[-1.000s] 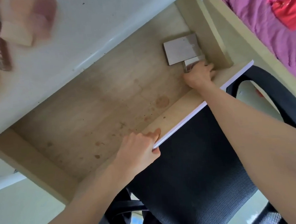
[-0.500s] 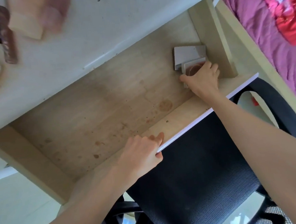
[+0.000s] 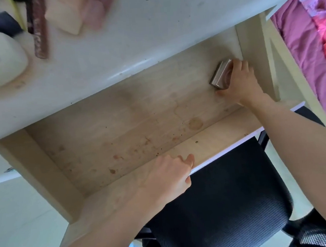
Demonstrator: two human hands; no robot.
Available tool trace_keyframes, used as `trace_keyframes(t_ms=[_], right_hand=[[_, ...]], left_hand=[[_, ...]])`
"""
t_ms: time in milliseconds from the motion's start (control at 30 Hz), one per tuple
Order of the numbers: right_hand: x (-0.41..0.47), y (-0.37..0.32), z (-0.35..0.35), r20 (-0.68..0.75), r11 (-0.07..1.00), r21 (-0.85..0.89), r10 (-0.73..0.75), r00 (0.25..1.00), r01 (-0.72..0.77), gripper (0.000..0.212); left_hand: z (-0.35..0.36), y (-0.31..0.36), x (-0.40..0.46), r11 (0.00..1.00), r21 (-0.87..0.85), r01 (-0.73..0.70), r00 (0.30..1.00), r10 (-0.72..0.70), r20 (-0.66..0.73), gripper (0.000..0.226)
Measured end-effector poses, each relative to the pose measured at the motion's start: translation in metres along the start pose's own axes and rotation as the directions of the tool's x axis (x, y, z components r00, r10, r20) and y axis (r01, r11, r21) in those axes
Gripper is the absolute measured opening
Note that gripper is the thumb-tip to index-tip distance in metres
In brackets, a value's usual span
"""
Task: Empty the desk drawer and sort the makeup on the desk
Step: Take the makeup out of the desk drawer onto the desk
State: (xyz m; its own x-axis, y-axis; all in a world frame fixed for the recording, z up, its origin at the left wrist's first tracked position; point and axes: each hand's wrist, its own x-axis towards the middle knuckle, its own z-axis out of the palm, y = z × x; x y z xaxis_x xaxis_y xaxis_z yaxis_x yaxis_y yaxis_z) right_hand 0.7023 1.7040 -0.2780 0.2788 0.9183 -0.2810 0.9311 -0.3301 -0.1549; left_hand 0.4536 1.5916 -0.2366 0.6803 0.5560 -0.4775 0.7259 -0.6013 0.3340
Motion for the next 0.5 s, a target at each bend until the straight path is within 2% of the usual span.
trace_keyframes(t_ms=[100,200,333,500], right_hand=[[0.002,0.002,-0.001,0.02,1.0,0.025,-0.006,1.0,0.005,0.083],[0.001,-0.002,0.0,0.007,0.977,0.183,0.109,0.994,-0.108,0.079],[-0.011,-0.014,-0.009,0.061,0.852,0.457,0.257,0.964,-0.256,0.058],[-0.038,-0.026,-0.034,0.172,0.681,0.653,0.295,0.94,-0.333,0.038]], left_hand=[[0.0,0.0,0.0,1.0,-0.008,-0.02,1.0,0.021,0.005,0.041],[-0.001,-0.001,0.001,0.999,-0.014,-0.035,0.999,0.035,-0.005,0.039],[-0.002,-0.001,0.0,0.999,-0.009,-0.035,0.999,0.035,-0.001,0.039],[-0.005,0.002,-0.003,1.0,0.012,-0.021,1.0,0.021,0.002,0.04]])
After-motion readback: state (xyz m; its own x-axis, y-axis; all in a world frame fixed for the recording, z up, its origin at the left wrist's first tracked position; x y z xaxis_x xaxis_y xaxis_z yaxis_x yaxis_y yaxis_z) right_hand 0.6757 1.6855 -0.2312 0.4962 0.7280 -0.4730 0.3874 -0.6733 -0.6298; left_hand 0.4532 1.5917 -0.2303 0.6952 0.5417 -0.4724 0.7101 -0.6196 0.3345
